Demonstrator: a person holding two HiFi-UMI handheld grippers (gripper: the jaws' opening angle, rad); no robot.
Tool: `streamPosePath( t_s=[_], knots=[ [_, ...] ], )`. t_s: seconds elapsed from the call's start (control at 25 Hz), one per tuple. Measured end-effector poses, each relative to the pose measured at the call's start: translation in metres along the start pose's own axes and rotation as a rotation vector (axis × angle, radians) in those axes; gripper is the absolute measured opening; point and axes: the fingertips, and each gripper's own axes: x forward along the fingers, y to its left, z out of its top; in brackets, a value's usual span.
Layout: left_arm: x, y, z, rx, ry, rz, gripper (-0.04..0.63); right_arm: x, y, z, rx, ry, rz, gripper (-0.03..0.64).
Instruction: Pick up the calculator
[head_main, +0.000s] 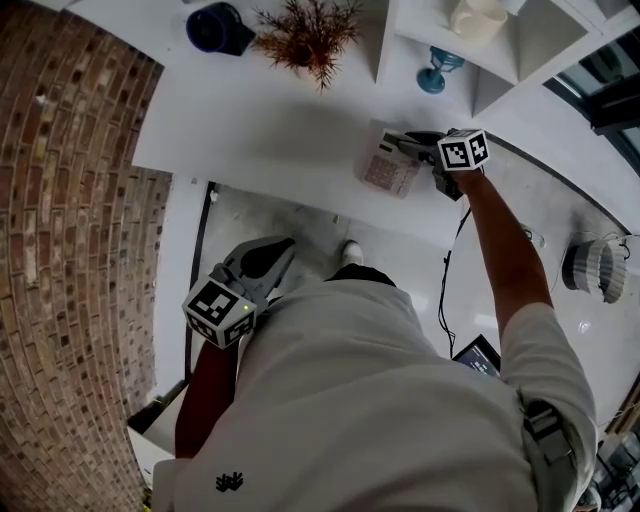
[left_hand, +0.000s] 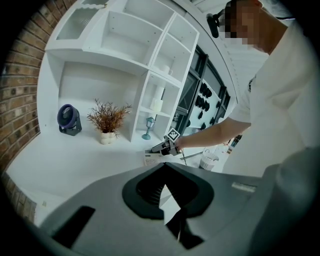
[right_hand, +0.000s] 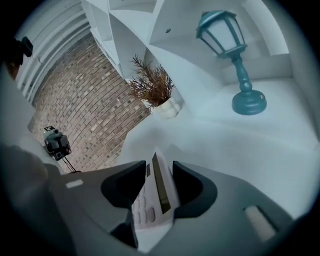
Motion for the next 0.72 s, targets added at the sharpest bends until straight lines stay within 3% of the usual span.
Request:
streamPosePath(
  t_s=[0.2,0.44,0.72],
  knots=[
    [-0.003,0.003,-0.003,-0.010,0.002,0.010,0.006,0.007,0.003,-0.008,0.069,0.056,0.056,0.083],
    [-0.013,0.006,-0.002,-0.010,-0.010,0.020,0.006,0.002,0.013,-0.010,0.153,0.020,0.068,0.066],
    [-0.032,0.006,-0.013,-0.016,-0.031,0.003,0.005,-0.010,0.035,-0.002,0.117,-0.036,0.000,0.058]
  ],
)
